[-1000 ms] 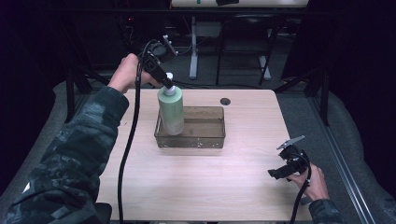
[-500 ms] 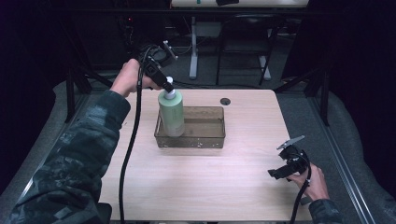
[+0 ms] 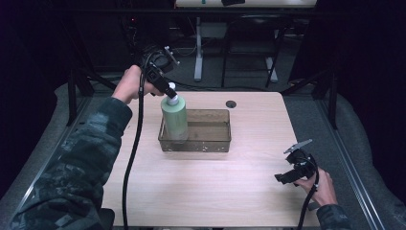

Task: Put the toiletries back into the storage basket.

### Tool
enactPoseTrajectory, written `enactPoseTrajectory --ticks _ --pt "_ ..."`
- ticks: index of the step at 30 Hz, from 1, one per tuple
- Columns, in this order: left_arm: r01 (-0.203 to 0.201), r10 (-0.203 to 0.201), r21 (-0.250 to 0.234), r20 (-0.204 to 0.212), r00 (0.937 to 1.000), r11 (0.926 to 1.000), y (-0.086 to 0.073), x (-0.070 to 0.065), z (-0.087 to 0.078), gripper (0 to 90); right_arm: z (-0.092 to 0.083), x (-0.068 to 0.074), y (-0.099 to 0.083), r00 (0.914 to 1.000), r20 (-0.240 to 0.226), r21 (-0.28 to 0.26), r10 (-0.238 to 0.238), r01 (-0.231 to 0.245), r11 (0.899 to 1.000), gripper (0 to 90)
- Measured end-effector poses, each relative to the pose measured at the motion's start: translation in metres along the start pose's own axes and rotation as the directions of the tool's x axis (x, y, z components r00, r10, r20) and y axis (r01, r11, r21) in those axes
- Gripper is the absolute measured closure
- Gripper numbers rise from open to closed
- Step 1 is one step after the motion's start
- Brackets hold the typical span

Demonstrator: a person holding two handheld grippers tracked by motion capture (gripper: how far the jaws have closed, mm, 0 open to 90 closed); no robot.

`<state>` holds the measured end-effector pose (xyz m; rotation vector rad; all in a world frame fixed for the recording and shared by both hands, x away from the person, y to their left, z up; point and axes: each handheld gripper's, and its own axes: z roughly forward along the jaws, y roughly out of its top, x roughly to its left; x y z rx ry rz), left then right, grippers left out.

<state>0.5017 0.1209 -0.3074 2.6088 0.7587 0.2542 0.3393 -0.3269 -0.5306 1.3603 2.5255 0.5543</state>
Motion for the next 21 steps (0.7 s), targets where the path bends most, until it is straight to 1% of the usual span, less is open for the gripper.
enactPoseTrajectory --ticks 6,11,21 --pt "0.005 -0.005 -0.003 0.001 1.0 1.0 -0.005 0.0 0.001 63.1 0.0 0.0 0.0 1.0 0.0 -0.001 -0.003 0.003 1.0 1.4" --pt "-0.002 0.002 -0.003 0.011 0.9999 1.0 -0.009 -0.001 0.002 63.1 0.0 0.0 0.0 1.0 0.0 0.0 -0.001 0.001 1.0 1.4" --pt "0.007 -0.007 -0.001 0.026 0.9996 1.0 -0.017 0.001 0.004 63.1 0.0 0.0 0.0 1.0 -0.001 0.0 -0.002 0.002 1.0 1.5"
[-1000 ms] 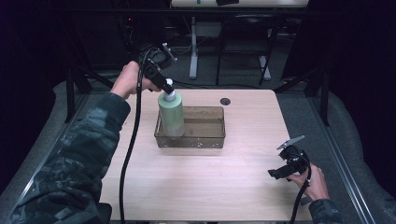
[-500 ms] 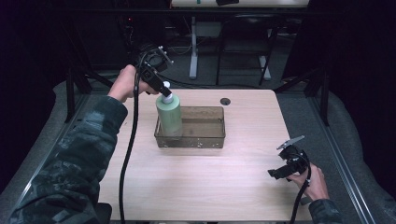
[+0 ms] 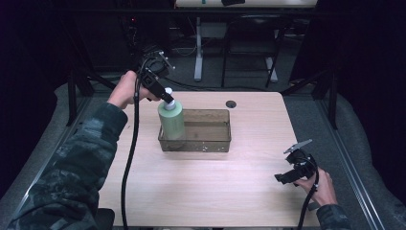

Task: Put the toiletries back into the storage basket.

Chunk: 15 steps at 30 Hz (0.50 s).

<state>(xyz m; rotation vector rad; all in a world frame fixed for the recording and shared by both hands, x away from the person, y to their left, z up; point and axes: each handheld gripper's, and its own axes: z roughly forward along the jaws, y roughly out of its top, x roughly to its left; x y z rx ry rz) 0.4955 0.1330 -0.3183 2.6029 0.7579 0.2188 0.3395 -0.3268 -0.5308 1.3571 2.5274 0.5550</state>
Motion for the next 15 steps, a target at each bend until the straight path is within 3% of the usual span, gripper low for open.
enactPoseTrajectory --ticks 15 --pt "0.012 -0.012 0.007 0.018 0.9998 0.9999 -0.0074 0.0027 0.0003 63.1 0.0 0.0004 0.0 1.0 0.0 0.001 0.002 -0.002 1.0 1.7"
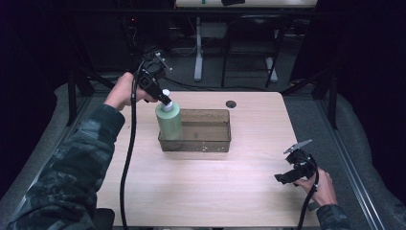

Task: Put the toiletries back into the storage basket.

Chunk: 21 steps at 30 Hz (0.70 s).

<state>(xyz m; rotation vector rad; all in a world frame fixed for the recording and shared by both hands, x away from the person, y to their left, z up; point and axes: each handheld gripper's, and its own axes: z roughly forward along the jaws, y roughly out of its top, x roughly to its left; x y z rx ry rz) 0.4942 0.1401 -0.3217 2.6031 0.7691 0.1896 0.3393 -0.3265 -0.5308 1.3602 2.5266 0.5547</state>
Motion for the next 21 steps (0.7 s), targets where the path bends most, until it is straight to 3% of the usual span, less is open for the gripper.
enactPoseTrajectory --ticks 21 --pt "0.001 -0.002 0.029 0.02 0.9998 0.9996 -0.0054 0.0013 0.0027 63.2 -0.0004 0.0001 0.0001 1.0 0.0 -0.003 -0.004 0.004 1.0 1.8"
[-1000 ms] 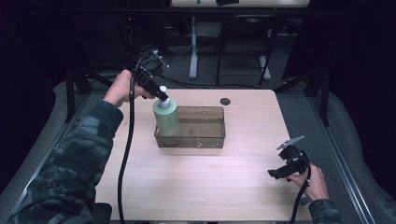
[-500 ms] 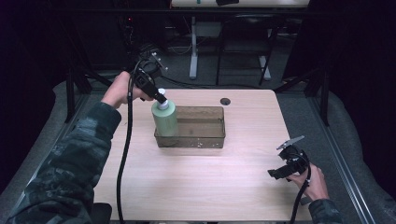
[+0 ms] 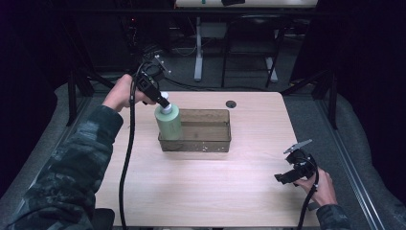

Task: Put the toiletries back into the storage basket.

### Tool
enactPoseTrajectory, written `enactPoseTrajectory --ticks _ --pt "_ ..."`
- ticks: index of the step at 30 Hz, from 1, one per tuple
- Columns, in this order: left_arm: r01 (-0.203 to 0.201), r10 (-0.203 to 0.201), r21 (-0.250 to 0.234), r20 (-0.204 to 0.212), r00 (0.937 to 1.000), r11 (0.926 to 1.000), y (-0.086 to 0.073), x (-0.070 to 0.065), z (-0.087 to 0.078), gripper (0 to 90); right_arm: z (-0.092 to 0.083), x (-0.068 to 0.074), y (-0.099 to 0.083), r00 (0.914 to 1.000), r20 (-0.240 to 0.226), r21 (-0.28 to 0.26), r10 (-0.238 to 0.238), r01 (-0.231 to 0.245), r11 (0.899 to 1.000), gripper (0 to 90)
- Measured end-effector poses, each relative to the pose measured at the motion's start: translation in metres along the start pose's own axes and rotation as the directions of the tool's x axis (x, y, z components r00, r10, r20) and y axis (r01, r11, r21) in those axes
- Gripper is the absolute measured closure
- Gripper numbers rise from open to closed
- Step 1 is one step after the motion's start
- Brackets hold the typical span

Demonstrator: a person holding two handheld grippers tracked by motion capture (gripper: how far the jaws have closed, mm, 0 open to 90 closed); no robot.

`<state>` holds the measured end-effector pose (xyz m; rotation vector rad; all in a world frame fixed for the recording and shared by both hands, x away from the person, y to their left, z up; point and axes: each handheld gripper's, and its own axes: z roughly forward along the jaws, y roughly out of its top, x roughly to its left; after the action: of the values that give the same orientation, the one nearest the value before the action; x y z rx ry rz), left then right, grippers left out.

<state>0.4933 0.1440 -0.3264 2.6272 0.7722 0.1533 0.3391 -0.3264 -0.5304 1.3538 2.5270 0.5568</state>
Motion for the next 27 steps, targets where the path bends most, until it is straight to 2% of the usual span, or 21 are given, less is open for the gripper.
enactPoseTrajectory --ticks 11,16,19,23,27 --pt "0.002 -0.002 0.002 0.017 0.9998 1.0 0.0 0.001 0.002 63.0 0.0 0.0 0.0 1.0 0.0 -0.001 0.003 -0.003 1.0 1.8" --pt "0.03 -0.03 -0.006 0.024 0.9993 0.9995 -0.002 0.006 0.003 62.9 0.0 0.0 0.0 1.0 0.001 -0.001 0.001 -0.001 1.0 1.8" --pt "0.05 -0.049 -0.027 0.035 0.9982 0.9984 -0.003 0.009 0.004 62.8 0.0 0.0 0.0 1.0 0.002 0.001 0.0 0.0 1.0 1.9" --pt "0.056 -0.054 -0.04 0.037 0.9978 0.9976 -0.003 0.01 0.006 62.5 -0.001 0.0 0.0 1.0 -0.002 -0.004 0.005 -0.005 1.0 1.9" --pt "0.074 -0.072 -0.055 0.036 0.9967 0.9958 -0.005 0.011 0.006 58.6 -0.001 0.001 0.0 1.0 -0.003 -0.006 0.007 -0.007 1.0 1.9"
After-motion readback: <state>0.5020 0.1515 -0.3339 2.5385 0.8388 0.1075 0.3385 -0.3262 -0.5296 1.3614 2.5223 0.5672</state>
